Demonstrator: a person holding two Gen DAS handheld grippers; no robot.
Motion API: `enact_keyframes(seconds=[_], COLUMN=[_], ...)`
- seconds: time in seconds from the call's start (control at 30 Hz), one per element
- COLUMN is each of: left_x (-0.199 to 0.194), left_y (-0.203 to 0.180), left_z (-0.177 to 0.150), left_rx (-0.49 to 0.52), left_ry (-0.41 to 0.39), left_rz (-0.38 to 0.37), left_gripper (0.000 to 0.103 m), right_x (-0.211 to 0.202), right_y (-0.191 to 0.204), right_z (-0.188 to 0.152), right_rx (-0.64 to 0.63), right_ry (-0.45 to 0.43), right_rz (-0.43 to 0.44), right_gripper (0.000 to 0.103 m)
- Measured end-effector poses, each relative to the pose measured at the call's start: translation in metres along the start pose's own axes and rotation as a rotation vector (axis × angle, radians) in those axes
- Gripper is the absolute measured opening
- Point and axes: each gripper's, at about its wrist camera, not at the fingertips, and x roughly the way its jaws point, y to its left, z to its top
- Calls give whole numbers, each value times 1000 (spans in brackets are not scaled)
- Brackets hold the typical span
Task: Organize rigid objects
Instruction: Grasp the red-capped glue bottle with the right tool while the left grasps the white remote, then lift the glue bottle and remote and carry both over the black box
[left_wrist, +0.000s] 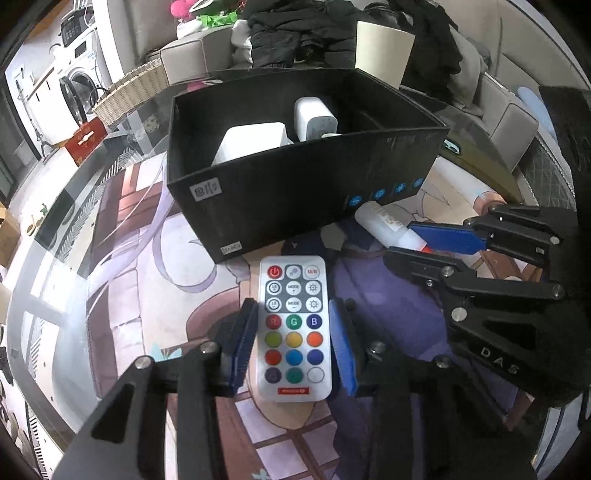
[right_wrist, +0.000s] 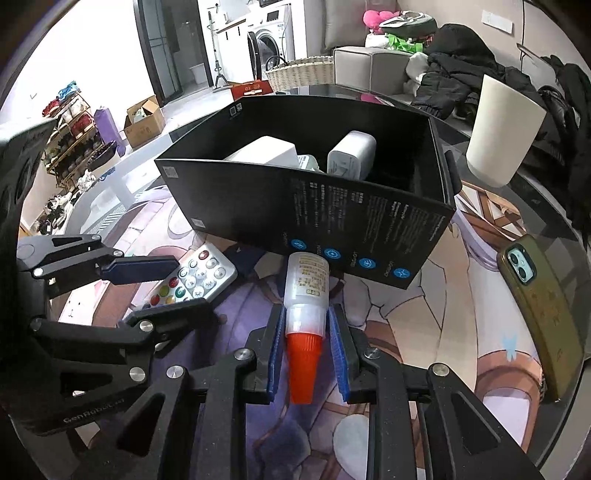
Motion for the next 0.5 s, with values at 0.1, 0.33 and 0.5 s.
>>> enact_keyframes(seconds=[0.1,0.33,0.5], left_x=[-1,-22,-48], left_y=[1,0,-3], left_z=[0,1,1], left_rx=[-5,6,37], left_ry=[-8,-109,-229], left_rz=[-10,9,29], left_gripper=[38,38,38], right_x=[-1,-15,-41], right_y=[0,3,10], right_z=[-2,-5,-4], right_rx=[4,9,-2], right_ry=[-3,-54,-165], right_rz=[9,15,21], right_gripper=[21,21,21])
